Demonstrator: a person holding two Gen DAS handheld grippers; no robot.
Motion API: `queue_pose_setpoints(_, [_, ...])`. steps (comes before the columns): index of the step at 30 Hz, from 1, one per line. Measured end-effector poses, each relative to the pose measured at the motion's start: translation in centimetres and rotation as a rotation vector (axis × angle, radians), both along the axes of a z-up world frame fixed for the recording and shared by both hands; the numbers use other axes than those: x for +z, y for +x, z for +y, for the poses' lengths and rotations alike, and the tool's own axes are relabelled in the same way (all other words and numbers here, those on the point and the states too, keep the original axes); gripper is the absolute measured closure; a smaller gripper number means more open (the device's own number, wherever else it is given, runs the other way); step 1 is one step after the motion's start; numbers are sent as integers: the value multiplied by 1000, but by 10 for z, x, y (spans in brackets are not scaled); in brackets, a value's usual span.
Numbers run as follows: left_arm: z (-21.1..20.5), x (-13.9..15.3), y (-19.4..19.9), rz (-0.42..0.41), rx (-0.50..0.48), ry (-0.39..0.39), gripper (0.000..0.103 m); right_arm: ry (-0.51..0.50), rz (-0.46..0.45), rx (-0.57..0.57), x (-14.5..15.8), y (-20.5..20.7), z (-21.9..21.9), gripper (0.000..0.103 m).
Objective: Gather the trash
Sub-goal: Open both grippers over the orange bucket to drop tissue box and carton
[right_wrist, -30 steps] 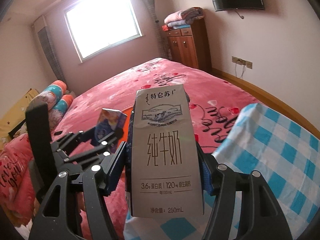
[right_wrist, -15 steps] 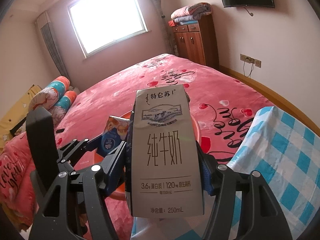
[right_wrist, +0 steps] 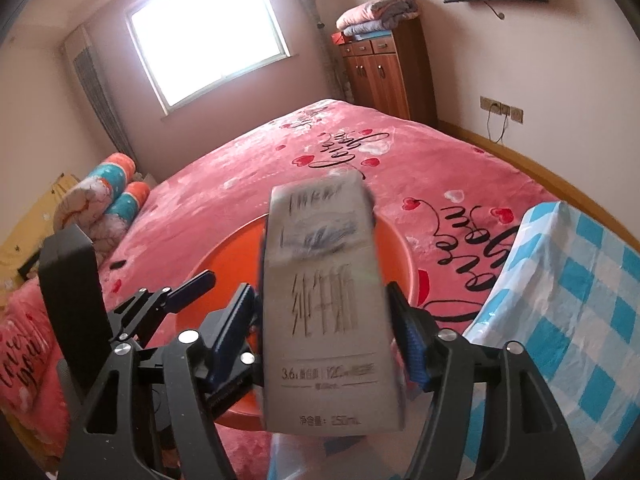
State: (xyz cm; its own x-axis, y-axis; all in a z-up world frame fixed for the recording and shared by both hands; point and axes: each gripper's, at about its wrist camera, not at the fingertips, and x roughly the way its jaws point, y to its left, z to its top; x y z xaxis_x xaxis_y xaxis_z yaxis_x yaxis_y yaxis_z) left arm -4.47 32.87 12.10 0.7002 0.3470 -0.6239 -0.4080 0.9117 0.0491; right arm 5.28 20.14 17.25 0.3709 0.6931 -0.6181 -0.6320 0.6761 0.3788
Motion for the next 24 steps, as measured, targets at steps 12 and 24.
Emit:
queue_pose_setpoints(12, [-6,1,0,18,31,68,9,-23,-161,-111,13,-26,-33,14])
queue_pose_setpoints(24, [-28,11,-8,-2,12,87,8,-41,-196,-213,7,-42,-80,14])
